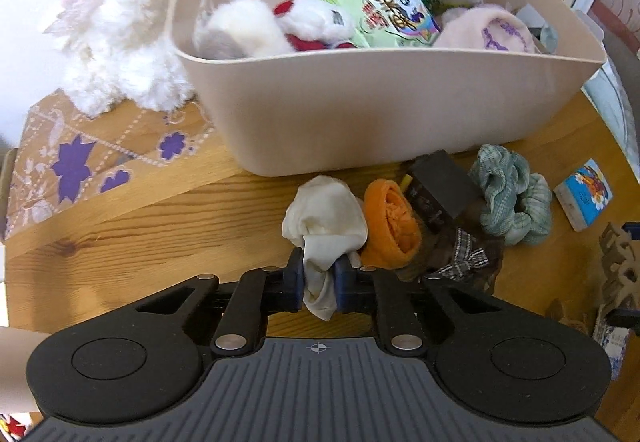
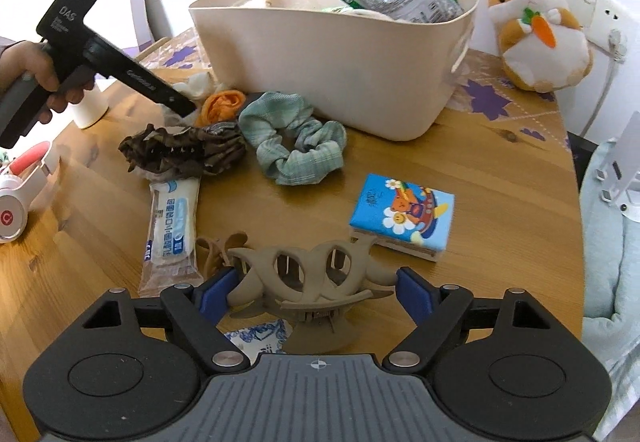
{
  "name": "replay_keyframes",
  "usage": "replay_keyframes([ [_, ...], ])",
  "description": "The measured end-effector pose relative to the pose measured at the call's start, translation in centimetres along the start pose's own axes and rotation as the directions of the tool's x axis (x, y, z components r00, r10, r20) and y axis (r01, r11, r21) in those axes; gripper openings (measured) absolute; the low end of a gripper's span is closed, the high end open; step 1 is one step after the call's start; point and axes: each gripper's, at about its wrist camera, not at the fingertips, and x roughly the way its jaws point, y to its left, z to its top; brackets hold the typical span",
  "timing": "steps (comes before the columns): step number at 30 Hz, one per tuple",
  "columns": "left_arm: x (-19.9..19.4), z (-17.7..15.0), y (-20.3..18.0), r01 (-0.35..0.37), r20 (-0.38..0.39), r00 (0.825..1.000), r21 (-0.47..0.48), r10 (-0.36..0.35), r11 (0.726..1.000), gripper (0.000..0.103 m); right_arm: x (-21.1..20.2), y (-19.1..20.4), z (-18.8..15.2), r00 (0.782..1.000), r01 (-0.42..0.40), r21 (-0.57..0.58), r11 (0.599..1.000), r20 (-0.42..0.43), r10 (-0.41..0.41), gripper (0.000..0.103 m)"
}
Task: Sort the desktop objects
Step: 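Grasp the cream sock with the left tool while the right tool grasps the grey claw clip, then carry the cream sock and claw clip into the beige basket and release both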
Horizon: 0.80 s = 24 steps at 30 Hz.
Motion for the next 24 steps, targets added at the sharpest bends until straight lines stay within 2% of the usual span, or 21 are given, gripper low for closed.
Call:
replay_keyframes([
  [8,-2.0,-0.5,1.5,-0.004,0.041,0.999,-0.021,0.005,1.000,0.011,-1.9,-0.5,0.5,0.998,0.035,0.024,0.999,0.060,-0.036,0.084],
  [15,-4.0,-1.1,1.1,0.005,0.069,0.998,0.001,-0.005,1.000,0.009,-4.0,-0.7,2.1,0.989,0.065,0.032,0.997,0.130,-0.069,0.084],
  [24,-7.4,-1.1,0.7,0.024,0.134,0.991,0.004,-0.024,1.000,0.008,-5.5,-1.2,3.7,0.978,0.096,0.054,0.994,0.180,-0.104,0.084],
])
